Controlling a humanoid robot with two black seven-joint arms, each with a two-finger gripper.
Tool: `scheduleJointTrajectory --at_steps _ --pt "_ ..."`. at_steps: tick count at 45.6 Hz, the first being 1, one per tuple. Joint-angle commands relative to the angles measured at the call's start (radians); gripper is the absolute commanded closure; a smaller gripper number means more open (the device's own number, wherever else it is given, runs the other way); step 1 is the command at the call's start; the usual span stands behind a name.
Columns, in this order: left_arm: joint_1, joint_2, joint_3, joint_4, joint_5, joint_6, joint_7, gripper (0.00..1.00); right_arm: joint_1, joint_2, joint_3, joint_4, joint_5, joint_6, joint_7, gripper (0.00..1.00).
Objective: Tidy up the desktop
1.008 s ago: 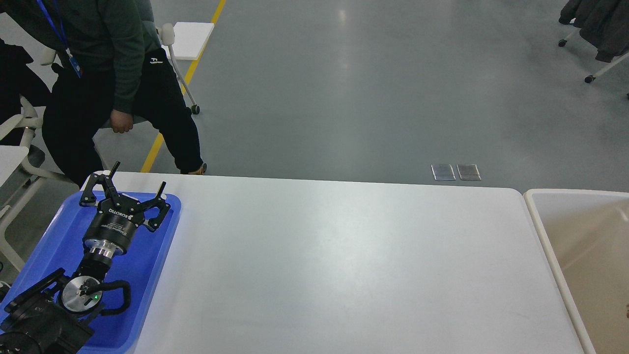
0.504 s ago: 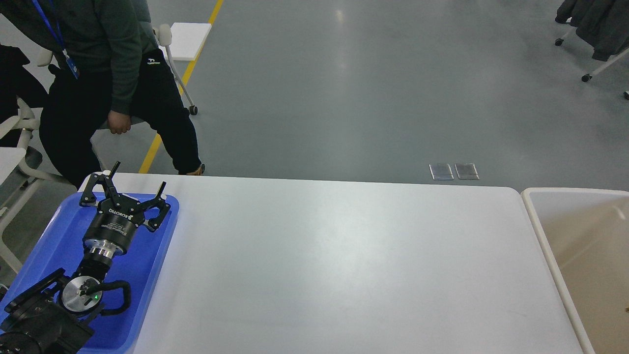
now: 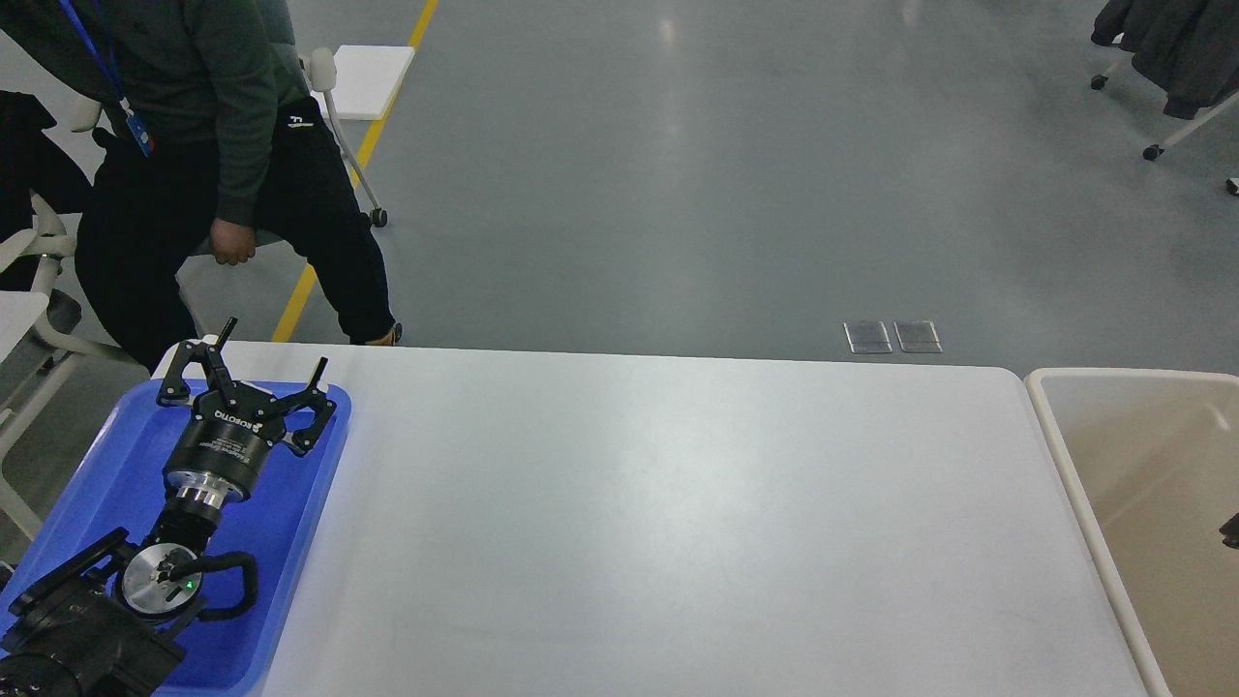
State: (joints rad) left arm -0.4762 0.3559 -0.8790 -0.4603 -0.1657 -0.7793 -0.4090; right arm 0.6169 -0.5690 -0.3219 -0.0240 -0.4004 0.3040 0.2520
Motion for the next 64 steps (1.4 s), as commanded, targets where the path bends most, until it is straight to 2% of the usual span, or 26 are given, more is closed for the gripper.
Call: scheduleJointTrajectory --at_steps 1,10,23,35,39,43,44,45,48,51,53,56,64 --pt "0.001 0.000 0.000 0.000 0.000 0.000 -0.001 0.01 0.087 -0.005 0.089 0.010 0.000 -0.002 0.000 0.00" --pt "-0.001 0.000 0.000 0.000 0.000 0.000 -0.001 0.01 0.193 -0.038 0.300 0.016 0.000 0.001 0.000 0.00" --pt "-0.001 0.000 0.000 0.000 0.000 0.000 0.001 0.01 0.319 -0.087 0.498 0.059 0.000 -0.008 -0.002 0.00" --pt "-0.001 0.000 0.000 0.000 0.000 0.000 -0.001 0.01 0.423 -0.104 0.570 0.058 0.002 -0.063 -0.019 0.00" --pt "-0.001 0.000 0.000 -0.001 0.000 0.000 -0.001 0.01 0.471 -0.111 0.584 0.058 0.018 -0.078 -0.059 0.00" --pt "-0.001 0.000 0.000 0.000 0.000 0.000 0.001 0.01 0.514 -0.111 0.583 0.056 0.093 -0.095 -0.138 0.00" --pt "-0.001 0.000 0.000 0.000 0.000 0.000 0.001 0.01 0.521 -0.111 0.581 0.058 0.118 -0.101 -0.167 0.00" --pt "-0.001 0.000 0.000 0.000 0.000 0.000 -0.001 0.01 0.534 -0.111 0.581 0.058 0.164 -0.114 -0.231 0.00" --pt "-0.001 0.000 0.000 -0.001 0.000 0.000 0.001 0.01 0.549 -0.106 0.580 0.058 0.219 -0.126 -0.334 0.00" --pt "-0.001 0.000 0.000 0.000 0.000 0.000 -0.001 0.01 0.564 -0.101 0.580 0.058 0.258 -0.131 -0.402 0.00" --pt "-0.001 0.000 0.000 0.000 0.000 0.000 0.001 0.01 0.570 -0.100 0.580 0.058 0.272 -0.132 -0.425 0.00" --pt "-0.001 0.000 0.000 0.000 0.000 0.000 0.001 0.01 0.581 -0.100 0.580 0.058 0.291 -0.134 -0.436 0.00" --pt "-0.001 0.000 0.000 -0.001 0.000 0.000 0.001 0.01 0.609 -0.092 0.581 0.059 0.331 -0.134 -0.438 0.00"
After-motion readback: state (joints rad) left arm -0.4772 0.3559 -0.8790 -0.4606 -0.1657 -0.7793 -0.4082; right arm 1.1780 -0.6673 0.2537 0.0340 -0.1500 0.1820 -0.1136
